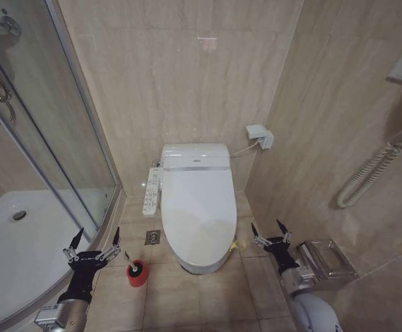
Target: Open the toilet lid, clean the toilet bowl with a toilet brush, close the toilet lid, and flush.
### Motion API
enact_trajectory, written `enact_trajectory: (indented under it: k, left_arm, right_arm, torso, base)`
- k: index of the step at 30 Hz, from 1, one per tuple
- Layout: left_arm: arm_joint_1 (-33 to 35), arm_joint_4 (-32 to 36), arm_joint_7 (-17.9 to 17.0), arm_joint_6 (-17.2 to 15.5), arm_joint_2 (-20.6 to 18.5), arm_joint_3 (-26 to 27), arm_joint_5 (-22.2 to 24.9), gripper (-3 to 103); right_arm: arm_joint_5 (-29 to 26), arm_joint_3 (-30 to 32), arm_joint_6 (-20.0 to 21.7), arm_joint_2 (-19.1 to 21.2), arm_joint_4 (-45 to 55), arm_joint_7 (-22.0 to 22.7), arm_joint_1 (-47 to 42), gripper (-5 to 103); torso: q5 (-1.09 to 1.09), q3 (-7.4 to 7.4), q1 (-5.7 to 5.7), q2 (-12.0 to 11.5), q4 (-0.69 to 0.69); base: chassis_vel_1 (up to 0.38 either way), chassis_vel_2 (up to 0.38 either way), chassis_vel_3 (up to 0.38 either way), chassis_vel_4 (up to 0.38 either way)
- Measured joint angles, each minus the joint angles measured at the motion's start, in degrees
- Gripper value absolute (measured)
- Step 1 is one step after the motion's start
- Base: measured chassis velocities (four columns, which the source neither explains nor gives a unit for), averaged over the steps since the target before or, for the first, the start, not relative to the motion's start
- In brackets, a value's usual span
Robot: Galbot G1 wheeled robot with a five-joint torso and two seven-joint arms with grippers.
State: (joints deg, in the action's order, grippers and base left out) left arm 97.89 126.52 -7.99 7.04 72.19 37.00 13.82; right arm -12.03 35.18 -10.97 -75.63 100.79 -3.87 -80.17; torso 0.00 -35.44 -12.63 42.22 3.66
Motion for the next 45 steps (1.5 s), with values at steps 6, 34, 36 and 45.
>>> enact_trajectory:
  k: [6,34,36,45]
  left_arm:
    - [0.0,0.0,0.0,0.0,0.0,0.0,0.0,100]
    - [0.0,0.0,0.0,0.0,0.0,0.0,0.0,100]
    - [0.0,0.0,0.0,0.0,0.0,0.0,0.0,100]
    - [0.0,0.0,0.0,0.0,0.0,0.0,0.0,100]
  right_arm:
    - [2.0,0.0,0.1,0.1,-0.1,4.1,0.7,100]
    - [16.8,-2.3,0.1,3.1,-9.2,-2.7,-0.4,100]
    - [17.9,-2.8,-0.3,2.9,-10.7,-2.8,-0.1,100]
    - [20.2,-4.1,-1.5,1.2,-15.7,-2.7,2.1,100]
  torso:
    - [0.00,-0.01,-0.01,0.0,0.01]
    - [0.00,0.00,-0.01,0.0,0.00]
    - [0.00,0.00,-0.01,0.0,0.00]
    - [0.00,0.00,-0.01,0.0,0.00]
  base:
    - [-0.104,0.025,0.096,-0.020]
    - [-0.010,0.003,0.008,-0.003]
    - [0.000,0.000,0.000,0.000]
    - [0.000,0.000,0.000,0.000]
